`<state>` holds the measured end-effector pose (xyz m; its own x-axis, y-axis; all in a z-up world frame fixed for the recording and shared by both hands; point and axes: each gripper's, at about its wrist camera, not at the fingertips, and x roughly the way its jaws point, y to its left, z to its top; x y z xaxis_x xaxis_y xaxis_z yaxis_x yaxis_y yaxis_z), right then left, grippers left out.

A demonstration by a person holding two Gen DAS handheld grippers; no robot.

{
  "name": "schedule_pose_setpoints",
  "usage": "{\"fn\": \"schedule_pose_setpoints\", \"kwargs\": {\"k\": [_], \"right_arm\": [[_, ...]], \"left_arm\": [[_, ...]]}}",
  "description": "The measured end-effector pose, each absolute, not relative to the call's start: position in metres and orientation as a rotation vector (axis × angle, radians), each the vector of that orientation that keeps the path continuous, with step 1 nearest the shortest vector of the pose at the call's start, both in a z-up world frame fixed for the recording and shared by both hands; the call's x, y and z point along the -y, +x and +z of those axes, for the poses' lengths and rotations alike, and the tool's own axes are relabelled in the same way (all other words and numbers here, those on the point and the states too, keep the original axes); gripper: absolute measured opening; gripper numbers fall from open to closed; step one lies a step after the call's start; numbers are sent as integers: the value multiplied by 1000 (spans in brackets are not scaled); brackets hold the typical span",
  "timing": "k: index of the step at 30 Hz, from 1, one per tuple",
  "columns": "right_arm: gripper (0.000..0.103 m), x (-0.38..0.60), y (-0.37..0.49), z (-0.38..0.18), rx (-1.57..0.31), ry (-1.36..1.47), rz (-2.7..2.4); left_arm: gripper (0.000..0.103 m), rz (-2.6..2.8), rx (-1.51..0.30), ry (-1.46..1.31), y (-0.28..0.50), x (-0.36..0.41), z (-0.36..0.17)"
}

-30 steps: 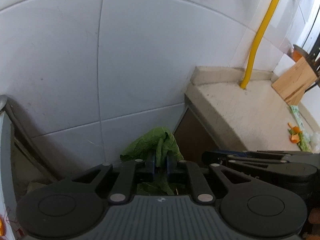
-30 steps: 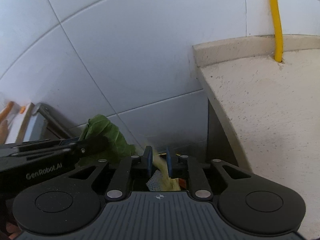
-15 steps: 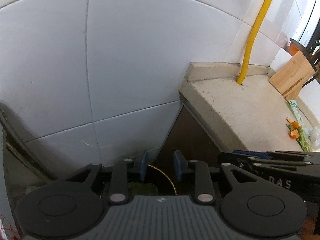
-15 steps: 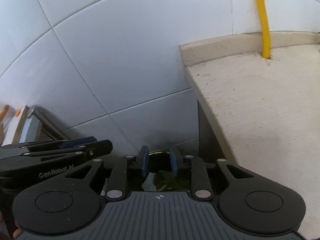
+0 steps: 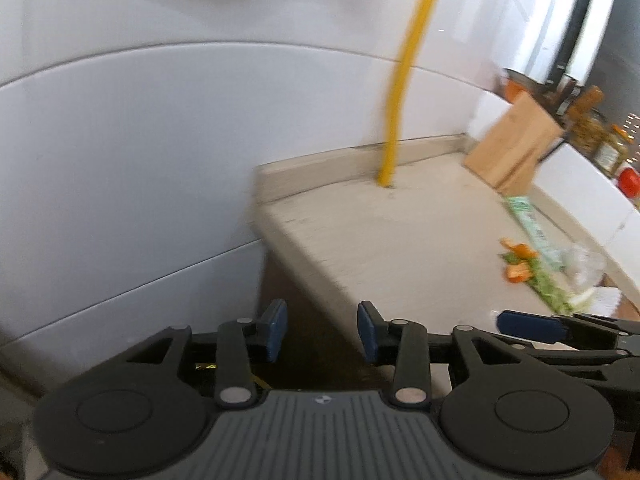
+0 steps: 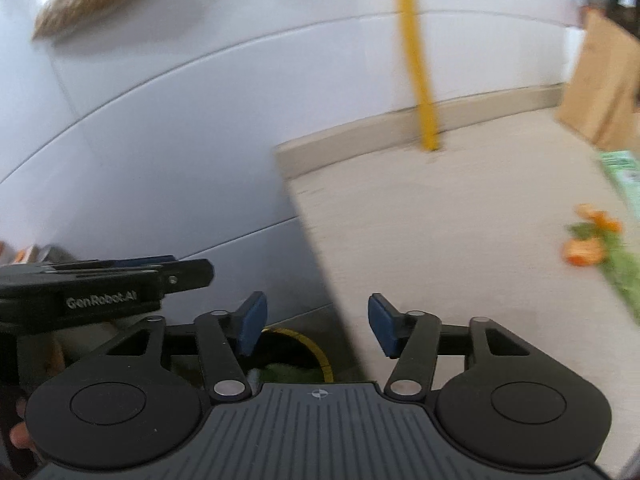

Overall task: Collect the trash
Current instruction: 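Raise both tools back over the counter toward the cabbage and peel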

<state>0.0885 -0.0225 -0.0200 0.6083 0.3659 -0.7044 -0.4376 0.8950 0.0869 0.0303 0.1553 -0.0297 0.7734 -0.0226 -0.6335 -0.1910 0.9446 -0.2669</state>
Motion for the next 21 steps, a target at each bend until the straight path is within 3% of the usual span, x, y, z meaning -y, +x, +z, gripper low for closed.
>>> {"fn": "schedule_pose_setpoints", "kwargs": {"k": [8, 21], "right_arm": [[76, 106, 91, -7, -707, -138, 238], [77, 200, 140, -28, -723, -211, 63]], "left_arm": [[40, -60, -687, -271, 70, -98, -23], [40, -165, -730, -227, 121, -32, -29]]}}
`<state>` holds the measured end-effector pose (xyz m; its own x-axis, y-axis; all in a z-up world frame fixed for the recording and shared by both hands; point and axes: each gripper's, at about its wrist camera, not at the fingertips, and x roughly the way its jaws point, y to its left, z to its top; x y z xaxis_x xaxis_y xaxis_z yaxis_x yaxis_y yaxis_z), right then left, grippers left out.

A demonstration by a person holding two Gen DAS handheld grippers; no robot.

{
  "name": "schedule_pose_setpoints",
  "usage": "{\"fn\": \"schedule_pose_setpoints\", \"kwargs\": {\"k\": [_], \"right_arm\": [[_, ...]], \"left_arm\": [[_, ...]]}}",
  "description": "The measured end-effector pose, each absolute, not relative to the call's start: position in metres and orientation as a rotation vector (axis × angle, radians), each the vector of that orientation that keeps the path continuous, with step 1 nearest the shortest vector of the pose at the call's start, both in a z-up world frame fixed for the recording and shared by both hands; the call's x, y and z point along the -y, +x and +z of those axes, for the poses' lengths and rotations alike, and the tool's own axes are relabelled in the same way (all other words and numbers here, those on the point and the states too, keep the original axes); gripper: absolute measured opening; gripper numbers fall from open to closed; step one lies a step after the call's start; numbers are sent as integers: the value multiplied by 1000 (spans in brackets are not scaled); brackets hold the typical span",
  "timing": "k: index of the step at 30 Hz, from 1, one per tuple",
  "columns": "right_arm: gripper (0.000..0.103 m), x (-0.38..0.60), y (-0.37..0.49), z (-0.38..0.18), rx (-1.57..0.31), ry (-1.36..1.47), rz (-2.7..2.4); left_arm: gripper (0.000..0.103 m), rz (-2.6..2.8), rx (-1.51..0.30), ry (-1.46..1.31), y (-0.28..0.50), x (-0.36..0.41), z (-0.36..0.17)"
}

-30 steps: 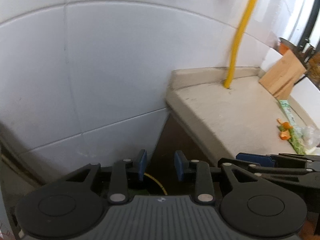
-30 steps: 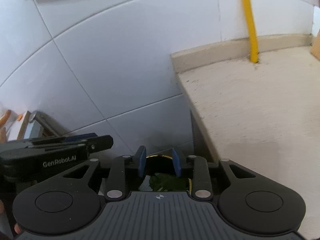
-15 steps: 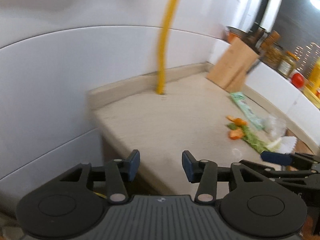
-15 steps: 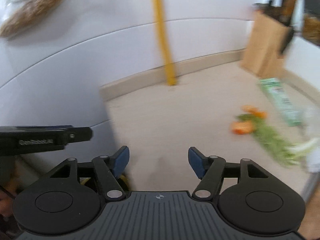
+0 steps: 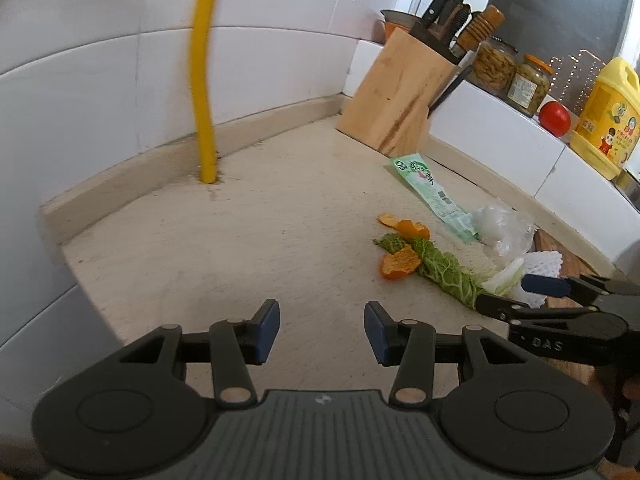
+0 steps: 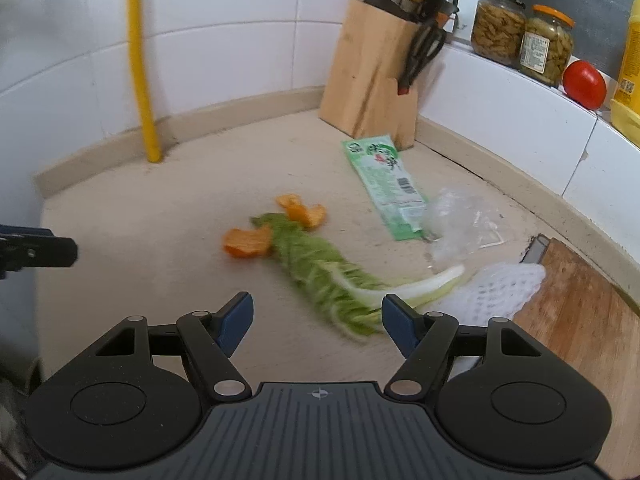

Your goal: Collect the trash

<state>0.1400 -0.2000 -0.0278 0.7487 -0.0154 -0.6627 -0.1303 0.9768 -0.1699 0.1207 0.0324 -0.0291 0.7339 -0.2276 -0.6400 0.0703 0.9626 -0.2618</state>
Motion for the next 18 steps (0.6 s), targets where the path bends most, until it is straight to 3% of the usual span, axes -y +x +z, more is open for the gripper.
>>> {"fn": "schedule_pose_setpoints", "kwargs": {"k": [10, 18], "right_arm": [[76, 219, 178, -46, -776, -284, 162], [26, 222, 173, -43, -816, -244, 246]], "left_arm": [[41, -157, -756, -235, 143, -15, -34], [41, -160, -762, -216, 155, 1, -33]]}}
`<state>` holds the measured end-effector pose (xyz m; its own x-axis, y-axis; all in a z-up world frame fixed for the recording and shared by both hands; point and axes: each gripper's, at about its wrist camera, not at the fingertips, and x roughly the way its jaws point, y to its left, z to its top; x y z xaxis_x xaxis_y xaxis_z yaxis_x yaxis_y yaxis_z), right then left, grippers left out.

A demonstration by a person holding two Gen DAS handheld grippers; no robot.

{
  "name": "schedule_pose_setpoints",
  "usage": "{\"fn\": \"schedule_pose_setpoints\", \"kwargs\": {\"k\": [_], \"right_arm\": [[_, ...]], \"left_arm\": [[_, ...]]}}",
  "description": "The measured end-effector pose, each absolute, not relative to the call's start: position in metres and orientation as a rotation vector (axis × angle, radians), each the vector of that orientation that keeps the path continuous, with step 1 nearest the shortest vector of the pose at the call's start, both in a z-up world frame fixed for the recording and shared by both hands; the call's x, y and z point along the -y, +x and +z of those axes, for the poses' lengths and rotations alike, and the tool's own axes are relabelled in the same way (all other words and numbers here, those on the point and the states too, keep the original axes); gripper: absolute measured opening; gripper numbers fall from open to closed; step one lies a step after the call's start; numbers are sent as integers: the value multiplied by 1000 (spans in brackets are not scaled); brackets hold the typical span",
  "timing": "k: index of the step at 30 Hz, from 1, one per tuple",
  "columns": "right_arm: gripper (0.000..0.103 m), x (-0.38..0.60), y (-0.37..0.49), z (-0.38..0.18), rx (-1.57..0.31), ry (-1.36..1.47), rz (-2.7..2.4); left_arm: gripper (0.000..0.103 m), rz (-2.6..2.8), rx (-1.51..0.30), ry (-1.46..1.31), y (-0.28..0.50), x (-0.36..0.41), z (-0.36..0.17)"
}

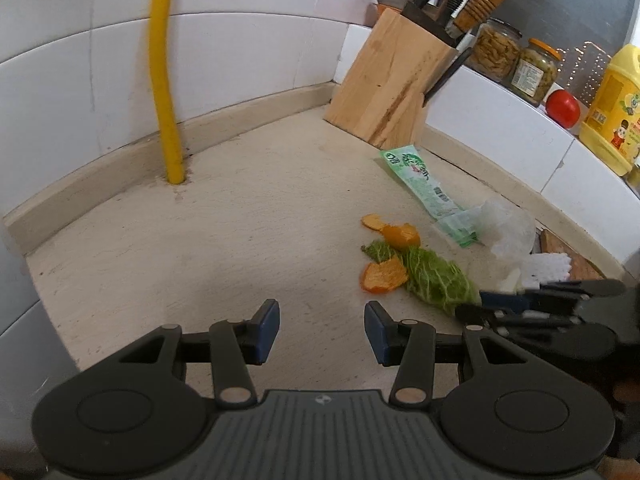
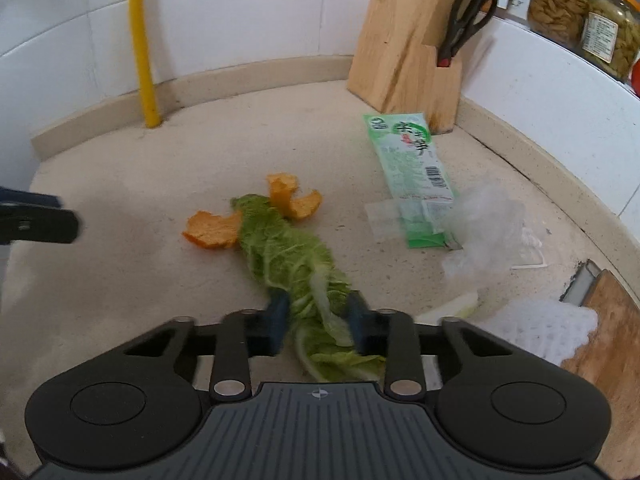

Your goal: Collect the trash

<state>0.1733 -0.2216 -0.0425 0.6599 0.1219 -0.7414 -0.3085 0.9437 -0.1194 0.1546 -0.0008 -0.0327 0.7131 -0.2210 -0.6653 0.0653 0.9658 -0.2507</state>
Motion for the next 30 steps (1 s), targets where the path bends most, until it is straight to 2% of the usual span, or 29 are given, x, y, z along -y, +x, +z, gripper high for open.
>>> {"fn": "schedule_pose_setpoints", "kwargs": {"k": [3, 6, 14, 21, 22, 24, 25, 27, 28, 29, 30], "right_arm": [[19, 220, 156, -35, -841, -215, 301], [18, 219, 136, -28, -866, -176, 343], [17, 222, 99, -17, -888, -129, 323], [19, 216, 81, -20, -923, -139, 311], [20, 215, 80, -20, -926, -147, 312], [31, 215, 78, -19, -921, -150, 306], [33, 214, 78, -18, -917, -161, 304], [49, 213, 77, -18, -895, -195, 289], [63, 212, 77, -17, -878, -209, 283], [69, 211, 77, -17, -861, -217, 284], [68, 210, 79, -18, -858, -220, 294]], "left_arm": [[41, -182, -766, -202, 160, 7, -33], [41, -214, -770, -183, 167, 12, -36], [41, -327, -842, -111, 193, 38, -57], [40, -384, -835, -10, 200, 61, -61], [40, -386, -833, 14, 201, 64, -61], [39, -384, -827, 45, 202, 65, -61], [39, -386, -826, 53, 203, 64, -61], [37, -385, -822, 72, 205, 65, -61], [36, -387, -818, 89, 205, 67, -61], [35, -388, -813, 115, 206, 70, -62], [30, -383, -808, 140, 205, 72, -62]]}}
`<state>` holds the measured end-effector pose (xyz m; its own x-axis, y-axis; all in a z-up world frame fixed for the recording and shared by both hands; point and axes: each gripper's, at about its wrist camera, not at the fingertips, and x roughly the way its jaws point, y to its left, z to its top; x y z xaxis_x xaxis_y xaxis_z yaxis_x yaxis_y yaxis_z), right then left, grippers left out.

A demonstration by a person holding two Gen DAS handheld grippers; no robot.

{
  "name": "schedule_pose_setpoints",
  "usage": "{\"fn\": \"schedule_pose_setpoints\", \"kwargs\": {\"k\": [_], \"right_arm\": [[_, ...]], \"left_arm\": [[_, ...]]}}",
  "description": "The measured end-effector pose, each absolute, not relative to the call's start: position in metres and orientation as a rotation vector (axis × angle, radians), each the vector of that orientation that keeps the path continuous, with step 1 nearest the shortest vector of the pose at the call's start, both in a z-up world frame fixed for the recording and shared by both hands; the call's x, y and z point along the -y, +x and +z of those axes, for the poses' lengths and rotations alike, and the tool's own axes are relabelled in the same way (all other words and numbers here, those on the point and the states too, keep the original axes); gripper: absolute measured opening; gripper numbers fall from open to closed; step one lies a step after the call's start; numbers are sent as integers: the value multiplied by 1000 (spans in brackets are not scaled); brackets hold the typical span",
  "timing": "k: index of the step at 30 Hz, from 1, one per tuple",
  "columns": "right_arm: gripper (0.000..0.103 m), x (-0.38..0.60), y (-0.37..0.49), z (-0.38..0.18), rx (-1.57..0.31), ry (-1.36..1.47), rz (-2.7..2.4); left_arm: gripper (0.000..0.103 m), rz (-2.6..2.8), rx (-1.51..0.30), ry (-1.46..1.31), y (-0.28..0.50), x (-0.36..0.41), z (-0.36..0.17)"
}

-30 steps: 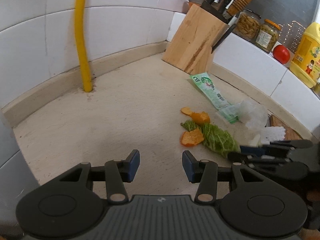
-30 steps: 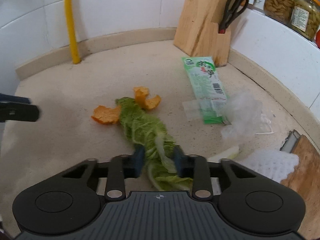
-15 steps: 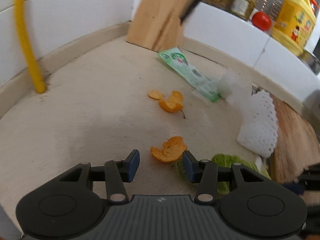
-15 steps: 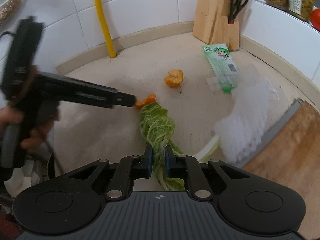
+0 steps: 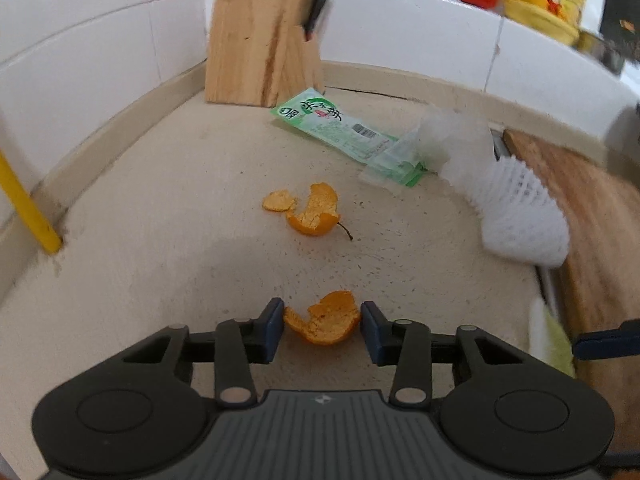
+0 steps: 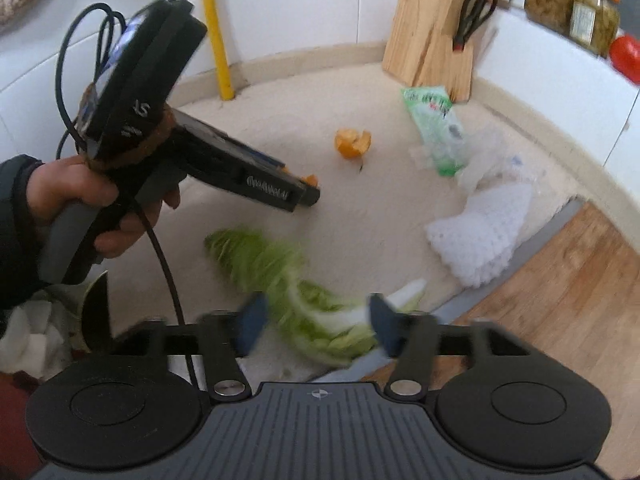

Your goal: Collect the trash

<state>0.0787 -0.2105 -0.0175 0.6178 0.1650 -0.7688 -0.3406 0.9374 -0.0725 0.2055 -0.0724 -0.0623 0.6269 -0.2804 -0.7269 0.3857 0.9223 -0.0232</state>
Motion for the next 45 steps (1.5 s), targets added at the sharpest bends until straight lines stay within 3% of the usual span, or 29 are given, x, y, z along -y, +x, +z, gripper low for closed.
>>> {"fn": "schedule_pose_setpoints", "kwargs": {"k": [1, 7, 8, 9, 10, 12, 14, 25, 28, 30, 33, 36, 42, 45], "right_arm": [[68, 210, 81, -19, -863, -221, 307], [66, 212, 87, -34, -887, -229, 314], [58, 211, 88, -36, -892, -236, 315], [40, 210, 88, -38, -901, -239, 313], [37, 210, 89, -39, -905, -235, 301], [21, 208, 88, -36, -906, -221, 306], [16, 208, 86, -30, -890, -204, 306], [13, 207, 80, -24, -873, -141, 320], [14, 207, 81, -27, -876, -152, 326], [20, 206, 80, -29, -882, -175, 332], [53, 203, 77, -32, -869, -233, 325], [70, 201, 75, -32, -846, -273, 338], [72, 197, 78, -37, -849, -306, 346], [73, 195, 80, -39, -851, -314, 356]], "left_arm": [[24, -393, -806, 146, 205, 74, -62], [10, -385, -815, 132, 200, 71, -57], [9, -383, -819, 129, 199, 71, -56], [8, -381, -824, 124, 198, 70, -55], [8, -377, -824, 124, 195, 68, -54], [7, -375, -819, 119, 190, 64, -50], [7, -374, -802, 111, 183, 58, -43], [7, -314, -811, 78, 164, 28, -42], [7, -313, -823, 69, 159, 23, -45], [7, -303, -829, 63, 159, 21, -47], [8, -293, -837, 50, 161, 19, -49], [8, -285, -848, 49, 164, 18, -51], [21, -271, -875, 24, 170, 19, -57], [22, -263, -866, 25, 175, 20, -58]]}}
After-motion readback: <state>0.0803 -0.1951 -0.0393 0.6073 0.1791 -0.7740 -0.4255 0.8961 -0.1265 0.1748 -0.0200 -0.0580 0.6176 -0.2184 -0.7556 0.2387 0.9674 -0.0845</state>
